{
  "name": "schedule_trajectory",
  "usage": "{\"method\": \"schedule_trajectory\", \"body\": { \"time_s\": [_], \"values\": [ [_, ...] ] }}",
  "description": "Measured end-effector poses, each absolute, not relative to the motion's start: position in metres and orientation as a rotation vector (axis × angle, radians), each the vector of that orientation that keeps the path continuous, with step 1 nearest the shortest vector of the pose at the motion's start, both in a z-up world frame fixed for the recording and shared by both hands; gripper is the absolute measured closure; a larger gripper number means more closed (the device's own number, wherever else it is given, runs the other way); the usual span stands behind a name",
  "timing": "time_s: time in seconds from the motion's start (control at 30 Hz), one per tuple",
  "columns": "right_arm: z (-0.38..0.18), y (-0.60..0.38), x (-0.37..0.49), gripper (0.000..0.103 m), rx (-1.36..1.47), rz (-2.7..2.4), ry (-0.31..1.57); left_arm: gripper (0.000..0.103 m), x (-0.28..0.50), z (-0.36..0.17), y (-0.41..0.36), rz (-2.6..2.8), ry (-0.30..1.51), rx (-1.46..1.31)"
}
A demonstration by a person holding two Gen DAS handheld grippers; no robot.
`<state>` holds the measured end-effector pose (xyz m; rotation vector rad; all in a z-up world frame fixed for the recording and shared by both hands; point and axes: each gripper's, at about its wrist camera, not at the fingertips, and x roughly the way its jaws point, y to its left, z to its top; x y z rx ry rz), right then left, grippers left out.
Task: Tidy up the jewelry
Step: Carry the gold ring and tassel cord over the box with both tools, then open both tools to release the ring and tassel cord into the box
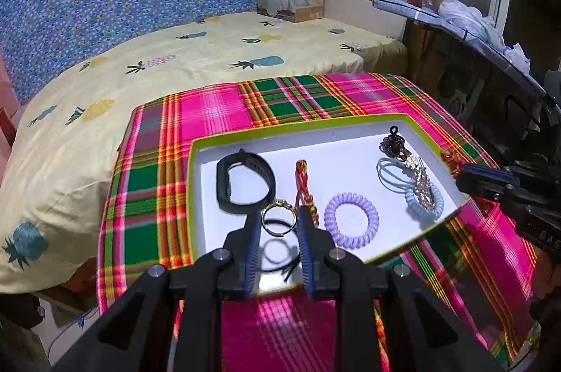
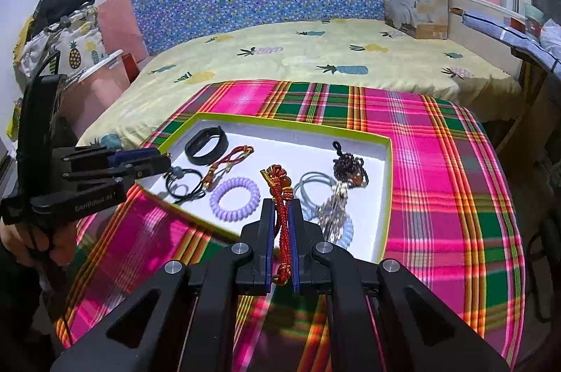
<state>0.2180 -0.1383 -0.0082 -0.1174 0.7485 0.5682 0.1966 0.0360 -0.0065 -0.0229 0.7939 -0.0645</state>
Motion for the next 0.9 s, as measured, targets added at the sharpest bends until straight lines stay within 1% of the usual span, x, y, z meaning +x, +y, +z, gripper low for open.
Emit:
{"method": "schedule_trajectory", "body": {
  "time_s": [0.47,0.9],
  "values": [
    [-0.033,-0.115,0.270,0.096,-0.140,0.554,0.820,0.081,0.219,-0.028,0.043,-0.068,0.856,-0.022],
    [-0.052,-0.095,0.295,0.095,-0.168,0.553,0.882,0.080,0.228,-0.040,0.043,-0.091,0.896,-0.035]
  ]
}}
